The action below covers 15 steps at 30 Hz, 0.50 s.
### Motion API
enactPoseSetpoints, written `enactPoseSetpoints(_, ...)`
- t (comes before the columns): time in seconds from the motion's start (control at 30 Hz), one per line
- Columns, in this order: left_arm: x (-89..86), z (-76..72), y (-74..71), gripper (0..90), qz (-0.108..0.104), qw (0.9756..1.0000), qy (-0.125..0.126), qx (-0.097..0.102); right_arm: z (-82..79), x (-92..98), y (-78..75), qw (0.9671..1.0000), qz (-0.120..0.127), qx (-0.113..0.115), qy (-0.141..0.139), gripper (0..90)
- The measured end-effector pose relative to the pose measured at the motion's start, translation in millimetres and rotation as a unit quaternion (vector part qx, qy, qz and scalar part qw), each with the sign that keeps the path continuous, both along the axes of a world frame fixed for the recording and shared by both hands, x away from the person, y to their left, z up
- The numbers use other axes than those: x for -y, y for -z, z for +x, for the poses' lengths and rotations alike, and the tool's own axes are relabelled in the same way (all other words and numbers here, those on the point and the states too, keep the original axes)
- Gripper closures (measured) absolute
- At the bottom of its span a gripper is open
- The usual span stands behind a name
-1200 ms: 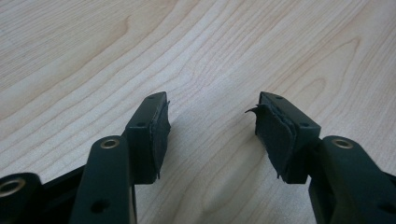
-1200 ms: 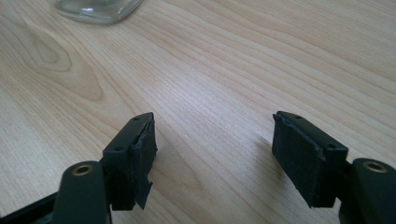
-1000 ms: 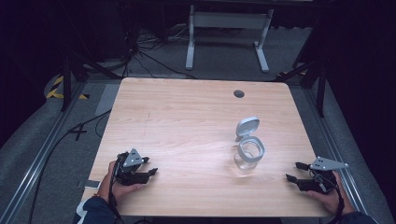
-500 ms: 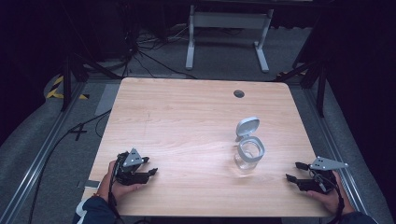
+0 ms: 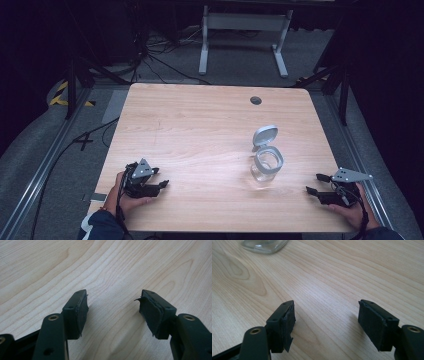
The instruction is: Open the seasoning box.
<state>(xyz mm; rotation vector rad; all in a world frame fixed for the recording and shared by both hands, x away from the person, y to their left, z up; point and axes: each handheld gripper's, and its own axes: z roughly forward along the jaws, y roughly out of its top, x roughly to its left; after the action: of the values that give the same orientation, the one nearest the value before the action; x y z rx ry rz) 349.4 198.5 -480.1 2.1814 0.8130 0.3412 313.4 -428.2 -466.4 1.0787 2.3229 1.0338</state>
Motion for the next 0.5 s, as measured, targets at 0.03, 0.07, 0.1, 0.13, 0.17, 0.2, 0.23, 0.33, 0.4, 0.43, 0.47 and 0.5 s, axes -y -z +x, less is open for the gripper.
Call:
enactPoseSetpoints(0.03,-0.1,0.1,-0.1,39.3,0.001,1.0,0.0,0.001,0.1,0.0,0.0,1.0,0.0,0.0,0.0,29.7)
enactPoseSetpoints(0.07,-0.2,0.2,-0.1,39.1,0.001,1.0,0.0,0.0,0.1,0.0,0.0,1.0,0.0,0.0,0.0,29.8)
enactPoseSetpoints(0.1,0.0,0.1,0.0,38.6,0.001,1.0,-0.002,0.0,0.2,0.0,0.0,1.0,0.0,0.0,0.0,29.7)
enactPoseSetpoints(0.13,0.0,0.1,0.0,38.2,0.001,1.0,-0.003,-0.001,0.2,0.0,0.0,1.0,0.0,0.0,0.0,29.7)
enactPoseSetpoints(0.17,-0.1,0.2,0.0,37.8,0.002,1.0,-0.004,0.0,0.3,0.0,0.0,1.0,0.0,0.0,-0.001,29.7)
enactPoseSetpoints(0.2,-0.1,0.5,0.2,37.3,0.001,1.0,-0.005,0.001,0.3,0.1,-0.1,1.0,-0.001,0.0,-0.001,29.7)
enactPoseSetpoints(0.23,-0.2,0.8,0.1,37.0,0.003,1.0,-0.004,0.003,0.3,0.1,-0.1,1.0,0.0,0.0,-0.001,29.7)
enactPoseSetpoints(0.33,-0.5,0.5,-1.0,35.8,0.007,0.9999,-0.008,-0.007,0.3,0.0,-0.1,1.0,0.0,0.0,-0.001,29.7)
enactPoseSetpoints(0.4,-0.4,1.0,-0.8,33.9,0.007,0.9999,-0.008,-0.007,0.3,0.1,-0.1,1.0,0.0,0.0,-0.001,29.7)
enactPoseSetpoints(0.43,-0.3,1.0,-0.8,33.7,0.007,0.9999,-0.01,-0.007,0.3,0.0,0.0,1.0,0.0,0.0,-0.001,29.7)
enactPoseSetpoints(0.47,-0.5,1.2,-0.9,33.5,0.008,0.9999,-0.008,-0.006,0.3,0.1,-0.1,1.0,0.0,0.0,-0.001,29.7)
enactPoseSetpoints(0.5,-0.4,1.1,-0.8,33.5,0.007,0.9999,-0.009,-0.007,0.3,0.1,-0.1,1.0,0.0,0.0,-0.001,29.7)
